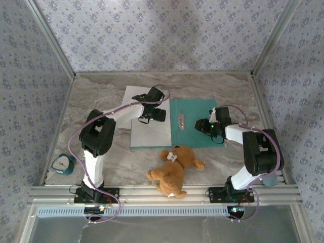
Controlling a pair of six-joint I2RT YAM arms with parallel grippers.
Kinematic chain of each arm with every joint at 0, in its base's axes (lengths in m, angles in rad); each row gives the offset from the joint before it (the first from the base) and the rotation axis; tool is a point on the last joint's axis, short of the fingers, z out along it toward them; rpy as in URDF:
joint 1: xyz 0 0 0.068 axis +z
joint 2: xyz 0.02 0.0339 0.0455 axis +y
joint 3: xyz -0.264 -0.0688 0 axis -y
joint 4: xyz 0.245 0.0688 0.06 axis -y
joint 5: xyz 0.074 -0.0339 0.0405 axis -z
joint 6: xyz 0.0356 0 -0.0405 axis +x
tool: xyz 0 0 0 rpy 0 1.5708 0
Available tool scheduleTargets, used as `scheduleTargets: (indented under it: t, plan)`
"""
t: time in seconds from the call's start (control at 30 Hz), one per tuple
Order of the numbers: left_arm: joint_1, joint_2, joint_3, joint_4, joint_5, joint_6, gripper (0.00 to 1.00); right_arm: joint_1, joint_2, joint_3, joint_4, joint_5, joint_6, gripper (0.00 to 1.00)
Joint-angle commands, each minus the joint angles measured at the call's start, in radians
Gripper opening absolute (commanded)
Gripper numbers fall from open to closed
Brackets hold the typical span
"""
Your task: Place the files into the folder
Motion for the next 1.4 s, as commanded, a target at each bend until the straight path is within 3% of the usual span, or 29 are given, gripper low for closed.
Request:
scheduleTargets:
  t: [0.0, 0.4, 0.7, 1.07, 1.23, 1.37]
  plan:
    - [0.002, -0.035, -0.017, -0.016, -0.015, -0.027, 0.85, 0.024, 0.000, -0.009, 0.001, -0.002, 0.025, 0.51]
    - [0.015, -0.137, -0.069, -0.039, -0.035, -0.057, 0.85, 0.126, 0.087, 0.063, 0.072, -0.015, 0.096, 0.50]
    - [-0.002, -0.206, -0.083, -0.056, 0.016, -0.134, 0.80, 0.194, 0.161, 0.146, 0.138, -0.055, 0.169, 0.50]
    - [-0.092, -0.159, -0.035, -0.093, -0.043, -0.212, 0.65, 0.145, 0.182, 0.277, 0.019, -0.135, 0.072, 0.50]
    - [-0.135, -0.094, 0.030, -0.110, -0.066, -0.244, 0.53, 0.109, 0.151, 0.244, 0.008, -0.150, 0.036, 0.50]
    - [-0.163, -0.029, 0.089, -0.154, -0.102, -0.265, 0.51, 0.098, 0.149, 0.206, 0.022, -0.149, 0.030, 0.50]
